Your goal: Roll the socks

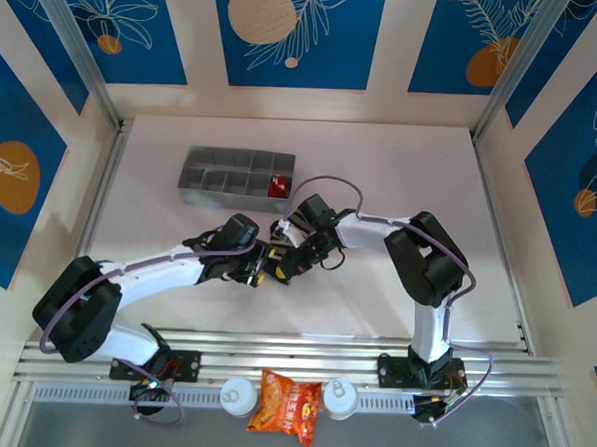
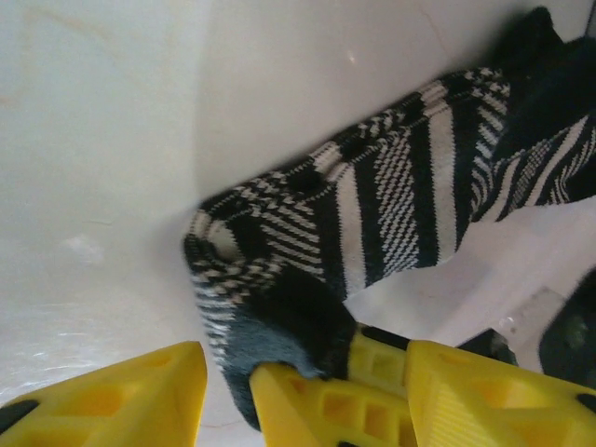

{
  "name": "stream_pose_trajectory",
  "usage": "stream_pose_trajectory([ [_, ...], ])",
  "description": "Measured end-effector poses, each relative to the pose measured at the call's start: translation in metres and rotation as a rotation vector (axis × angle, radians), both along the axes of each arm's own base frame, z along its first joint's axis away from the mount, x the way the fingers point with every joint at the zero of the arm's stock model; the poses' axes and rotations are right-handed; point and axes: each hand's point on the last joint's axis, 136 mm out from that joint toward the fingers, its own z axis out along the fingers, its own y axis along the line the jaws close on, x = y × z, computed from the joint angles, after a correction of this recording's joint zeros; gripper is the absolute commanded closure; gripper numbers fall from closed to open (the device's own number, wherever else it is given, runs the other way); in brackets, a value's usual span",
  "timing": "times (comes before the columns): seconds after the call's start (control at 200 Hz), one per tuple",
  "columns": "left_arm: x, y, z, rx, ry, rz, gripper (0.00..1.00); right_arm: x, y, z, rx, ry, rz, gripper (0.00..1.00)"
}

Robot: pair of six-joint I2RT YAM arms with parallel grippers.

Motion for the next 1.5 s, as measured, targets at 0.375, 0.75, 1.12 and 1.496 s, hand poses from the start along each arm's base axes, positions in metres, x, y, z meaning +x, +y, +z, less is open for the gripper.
stream_pose_trajectory([
  [0.375,0.013,-0.003,-0.019,0.01,-0.005,0.042,0.53,0.006,0.005,-0.012,-0.051,0.004,0.012,1.0],
  [0.75,0.023,-0.002,-0.033,0.026,0.019,0.085,0.71,0.005,0.007,-0.013,-0.061,-0.014,0.016,0.81],
  [1.12,0.021,0.011,-0.039,0.038,0.079,0.107,0.77,0.011,-0.002,0.008,-0.038,-0.29,0.044,0.61],
  [1.496,0.02,0.021,-0.04,0.02,0.134,0.119,0.79,-0.046,0.003,0.017,-0.022,-0.867,0.381,0.58],
])
